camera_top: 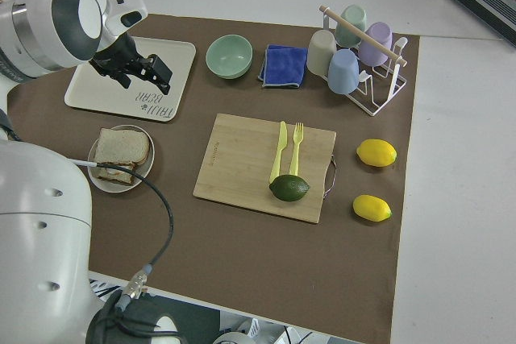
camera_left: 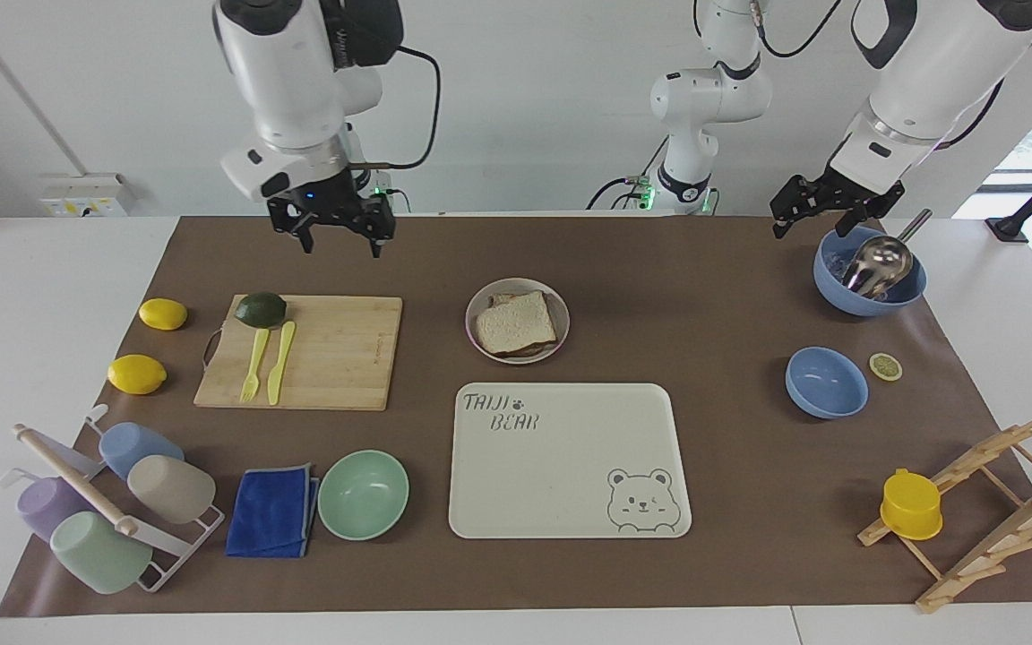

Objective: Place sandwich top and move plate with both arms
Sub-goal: 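Release the bread and withdraw the right gripper while the left gripper advances, then move the left gripper to the rim of the grey plate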

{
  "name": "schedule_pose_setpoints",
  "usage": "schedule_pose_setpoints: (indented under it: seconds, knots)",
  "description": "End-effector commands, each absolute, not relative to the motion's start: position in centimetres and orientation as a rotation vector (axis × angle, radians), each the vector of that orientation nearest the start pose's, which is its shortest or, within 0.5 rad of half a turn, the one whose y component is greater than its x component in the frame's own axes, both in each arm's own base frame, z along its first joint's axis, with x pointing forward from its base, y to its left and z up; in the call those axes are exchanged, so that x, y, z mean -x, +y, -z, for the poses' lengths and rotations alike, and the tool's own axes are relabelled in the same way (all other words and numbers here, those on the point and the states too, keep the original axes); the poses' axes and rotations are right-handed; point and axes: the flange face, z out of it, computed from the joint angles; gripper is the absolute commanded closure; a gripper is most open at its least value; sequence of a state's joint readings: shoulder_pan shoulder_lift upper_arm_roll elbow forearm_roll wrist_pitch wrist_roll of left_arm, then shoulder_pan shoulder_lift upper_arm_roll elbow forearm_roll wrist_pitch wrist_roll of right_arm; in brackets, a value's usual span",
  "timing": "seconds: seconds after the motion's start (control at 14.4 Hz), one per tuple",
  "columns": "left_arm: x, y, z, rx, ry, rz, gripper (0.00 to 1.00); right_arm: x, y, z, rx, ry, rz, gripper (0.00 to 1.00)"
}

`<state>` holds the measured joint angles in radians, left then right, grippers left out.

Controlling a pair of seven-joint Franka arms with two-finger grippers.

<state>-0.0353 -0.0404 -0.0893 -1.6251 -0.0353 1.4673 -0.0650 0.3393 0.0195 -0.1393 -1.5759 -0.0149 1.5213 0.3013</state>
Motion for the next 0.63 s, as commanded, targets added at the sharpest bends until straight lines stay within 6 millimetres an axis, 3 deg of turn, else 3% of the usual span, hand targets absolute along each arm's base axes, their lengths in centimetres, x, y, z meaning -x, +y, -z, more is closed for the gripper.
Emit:
schedule_pose_setpoints:
  seconds: [0.0,0.21,0.28,0.35,0.56]
  knots:
    - [-49.4,-11.0,-58.9,3.139,0.147,-0.127,0.00,-53.9,5.7,-61.8,3.141,0.204,-0.147,0.00]
    - [-47.4,-16.7,-55.0,3.136,0.051,-0.100,0.00,-54.0,1.3,-61.5,3.139,0.121,-0.190,0.00]
    - [-46.9,-19.2,-53.9,3.138,0.090,-0.088,0.00,-54.0,0.4,-61.6,3.143,0.085,-0.190,0.00]
    - [-46.2,-21.0,-51.6,3.141,0.088,-0.086,0.00,-54.0,-0.3,-61.7,3.140,0.077,-0.186,0.00]
    - [-45.6,-25.3,-45.8,3.184,0.064,-0.125,0.00,-54.0,-1.9,-61.5,3.136,0.037,-0.200,0.00]
